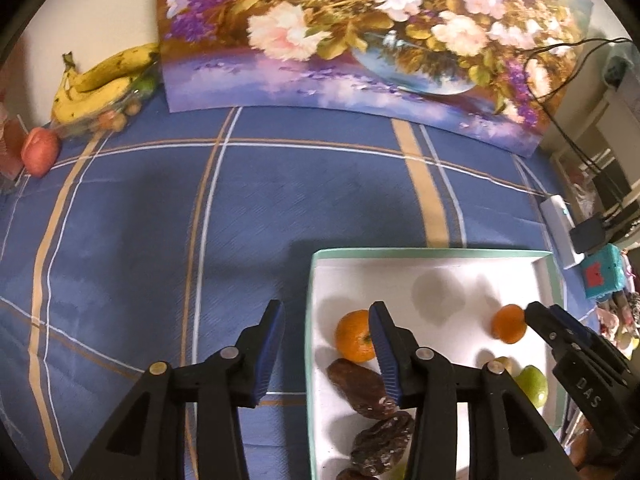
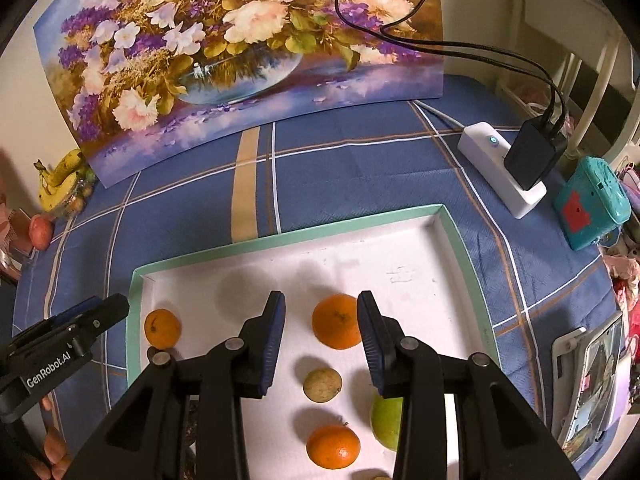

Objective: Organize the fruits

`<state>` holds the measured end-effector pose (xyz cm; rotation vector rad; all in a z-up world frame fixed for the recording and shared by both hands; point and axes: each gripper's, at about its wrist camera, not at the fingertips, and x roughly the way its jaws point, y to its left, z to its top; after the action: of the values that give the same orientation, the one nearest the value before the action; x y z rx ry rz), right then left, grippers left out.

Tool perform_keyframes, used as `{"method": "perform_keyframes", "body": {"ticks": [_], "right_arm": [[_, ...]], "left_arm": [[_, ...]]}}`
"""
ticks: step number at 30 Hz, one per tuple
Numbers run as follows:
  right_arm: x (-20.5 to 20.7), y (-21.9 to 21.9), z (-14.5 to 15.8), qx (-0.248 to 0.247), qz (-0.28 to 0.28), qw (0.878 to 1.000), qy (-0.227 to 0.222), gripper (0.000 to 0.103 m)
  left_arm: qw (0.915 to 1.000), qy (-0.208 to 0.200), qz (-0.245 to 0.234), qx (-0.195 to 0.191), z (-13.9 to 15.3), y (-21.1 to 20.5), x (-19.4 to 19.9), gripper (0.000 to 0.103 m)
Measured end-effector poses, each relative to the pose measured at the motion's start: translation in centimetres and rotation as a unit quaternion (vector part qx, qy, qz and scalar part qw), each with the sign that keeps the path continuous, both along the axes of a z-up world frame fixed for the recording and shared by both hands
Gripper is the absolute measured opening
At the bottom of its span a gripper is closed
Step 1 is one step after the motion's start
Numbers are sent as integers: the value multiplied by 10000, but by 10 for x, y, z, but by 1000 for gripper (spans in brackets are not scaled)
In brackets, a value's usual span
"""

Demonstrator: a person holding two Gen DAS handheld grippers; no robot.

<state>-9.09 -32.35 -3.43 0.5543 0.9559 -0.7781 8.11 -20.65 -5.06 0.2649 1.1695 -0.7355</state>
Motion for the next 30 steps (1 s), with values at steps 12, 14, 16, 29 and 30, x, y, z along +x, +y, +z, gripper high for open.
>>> {"method": "perform_keyframes", "body": {"ticks": [12, 14, 16, 29, 30], "right_arm": [[7, 4, -5, -194, 184, 9996, 57, 81], [7, 4, -5, -286, 194, 9994, 61, 88], [8, 5, -5, -342, 216, 9992, 50, 91], [13, 9, -7, -357, 269, 9990, -21, 91], [13, 10, -6, -359, 266, 9990, -15, 91]], "left_arm": [[9974, -320, 462, 461, -13, 14, 15, 103], [9969, -377, 497, 480, -12, 15, 16, 103], [9964, -433, 528, 502, -11, 16, 16, 103], [9957, -407, 586, 594, -13, 22, 20, 103], [9956, -403, 589, 611, -12, 23, 20, 103]]}}
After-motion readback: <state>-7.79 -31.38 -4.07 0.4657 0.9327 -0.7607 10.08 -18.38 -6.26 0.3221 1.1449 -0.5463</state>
